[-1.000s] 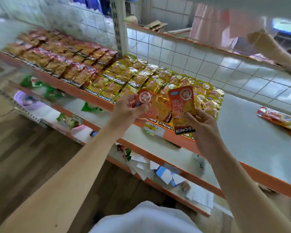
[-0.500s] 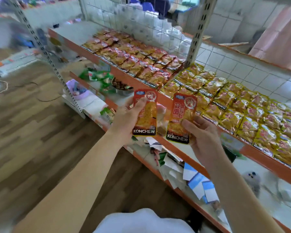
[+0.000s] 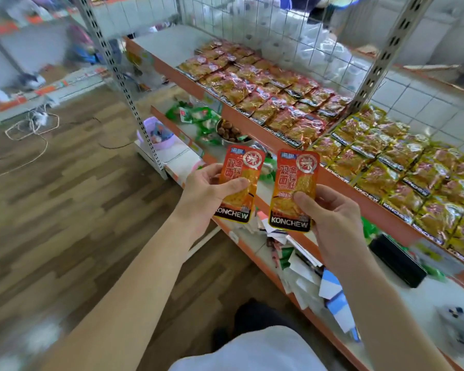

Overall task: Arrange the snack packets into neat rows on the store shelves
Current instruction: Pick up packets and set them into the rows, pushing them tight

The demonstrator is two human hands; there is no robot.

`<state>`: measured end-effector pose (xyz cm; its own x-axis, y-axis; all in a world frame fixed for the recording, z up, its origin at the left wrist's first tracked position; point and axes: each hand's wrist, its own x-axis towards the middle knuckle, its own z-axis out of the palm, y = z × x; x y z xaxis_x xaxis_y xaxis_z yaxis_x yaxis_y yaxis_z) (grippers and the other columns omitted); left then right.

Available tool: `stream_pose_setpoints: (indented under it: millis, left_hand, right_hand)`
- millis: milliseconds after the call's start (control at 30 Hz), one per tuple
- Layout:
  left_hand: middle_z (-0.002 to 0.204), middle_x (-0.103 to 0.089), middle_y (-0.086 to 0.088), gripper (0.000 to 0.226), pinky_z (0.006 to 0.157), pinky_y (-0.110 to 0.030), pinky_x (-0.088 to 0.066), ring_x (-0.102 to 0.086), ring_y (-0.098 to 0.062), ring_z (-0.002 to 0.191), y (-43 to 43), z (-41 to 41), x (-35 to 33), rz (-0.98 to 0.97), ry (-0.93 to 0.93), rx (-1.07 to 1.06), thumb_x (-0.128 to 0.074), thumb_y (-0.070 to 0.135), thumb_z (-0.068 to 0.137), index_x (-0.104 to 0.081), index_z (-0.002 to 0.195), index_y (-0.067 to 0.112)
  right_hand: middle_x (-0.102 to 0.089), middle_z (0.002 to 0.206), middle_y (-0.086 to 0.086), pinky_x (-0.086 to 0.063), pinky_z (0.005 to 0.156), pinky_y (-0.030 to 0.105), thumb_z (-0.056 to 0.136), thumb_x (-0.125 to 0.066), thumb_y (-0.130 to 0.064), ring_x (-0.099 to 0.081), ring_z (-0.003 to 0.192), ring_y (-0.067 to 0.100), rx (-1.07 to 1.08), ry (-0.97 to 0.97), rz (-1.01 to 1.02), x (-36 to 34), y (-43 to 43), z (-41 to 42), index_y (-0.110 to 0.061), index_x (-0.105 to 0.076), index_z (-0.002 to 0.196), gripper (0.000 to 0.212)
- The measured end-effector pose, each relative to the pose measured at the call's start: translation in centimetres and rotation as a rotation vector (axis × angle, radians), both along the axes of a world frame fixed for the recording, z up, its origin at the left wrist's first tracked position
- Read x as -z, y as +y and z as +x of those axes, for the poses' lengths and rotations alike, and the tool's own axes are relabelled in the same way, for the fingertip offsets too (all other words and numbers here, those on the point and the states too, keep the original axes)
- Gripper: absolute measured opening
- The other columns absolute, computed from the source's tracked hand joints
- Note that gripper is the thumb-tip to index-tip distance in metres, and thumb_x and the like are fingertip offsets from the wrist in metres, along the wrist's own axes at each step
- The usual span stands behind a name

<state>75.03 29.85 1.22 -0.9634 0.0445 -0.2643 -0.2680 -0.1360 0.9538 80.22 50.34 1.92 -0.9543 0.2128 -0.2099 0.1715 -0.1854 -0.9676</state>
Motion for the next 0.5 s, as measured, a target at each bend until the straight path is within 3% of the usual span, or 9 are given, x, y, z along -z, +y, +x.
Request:
stream_pose_setpoints:
  millis: [133,267,367,433,500]
  left_hand:
    - [0.1,-0.077,-0.009,0.032,0.088,-0.046,-0.059,-0.074,-0.031,0.093,0.7,-1.4,-0.3,-0.03,-0.012,-0.056,-0.083,0.01,0.075,-0.071,0.105,0.012]
    - [0.1,-0.077,-0.007,0.033,0.083,-0.04,-0.059,-0.075,-0.027,0.091,1.1,-3.1,-1.5,-0.034,-0.011,-0.1,-0.082,0.009,0.078,-0.07,0.109,0.012]
    - [0.102,-0.077,-0.009,0.033,0.085,-0.039,-0.059,-0.074,-0.029,0.094,1.4,-4.2,-1.8,-0.022,0.012,-0.133,-0.081,0.008,0.079,-0.07,0.11,0.01]
    - [0.102,-0.077,-0.008,0.029,0.081,-0.035,-0.06,-0.074,-0.029,0.094,1.7,-4.6,-1.7,-0.008,0.024,-0.155,-0.079,0.009,0.081,-0.071,0.108,0.01]
    - [0.103,-0.077,-0.007,0.029,0.078,-0.033,-0.06,-0.074,-0.028,0.094,1.9,-4.7,-1.4,0.014,0.029,-0.167,-0.079,0.011,0.081,-0.07,0.109,0.01]
  right_hand:
    - [-0.077,0.099,0.009,-0.056,0.09,0.054,0.089,-0.07,-0.007,-0.074,0.092,0.03,-0.049,-0.003,0.014,-0.2,0.3,-2.5,-0.012,-0.075,0.097,0.011]
    - [-0.077,0.095,0.009,-0.055,0.09,0.056,0.09,-0.069,-0.008,-0.073,0.09,0.031,-0.095,0.011,-0.006,-1.1,0.3,-5.6,-0.017,-0.079,0.084,0.015]
    - [-0.077,0.086,0.005,-0.057,0.074,0.04,0.088,-0.069,-0.017,-0.073,0.077,0.024,-0.087,0.013,-0.08,-1.4,0.4,-7.4,-0.021,-0.08,0.075,0.017]
    - [-0.076,0.086,0.009,-0.057,0.064,0.033,0.081,-0.069,-0.026,-0.071,0.071,0.024,-0.098,-0.01,-0.126,-1.4,0.6,-8.1,-0.015,-0.077,0.08,0.013]
    - [-0.076,0.09,0.011,-0.061,0.069,0.036,0.076,-0.069,-0.027,-0.072,0.075,0.025,-0.108,-0.015,-0.146,-1.3,0.8,-8.5,-0.011,-0.075,0.086,0.02]
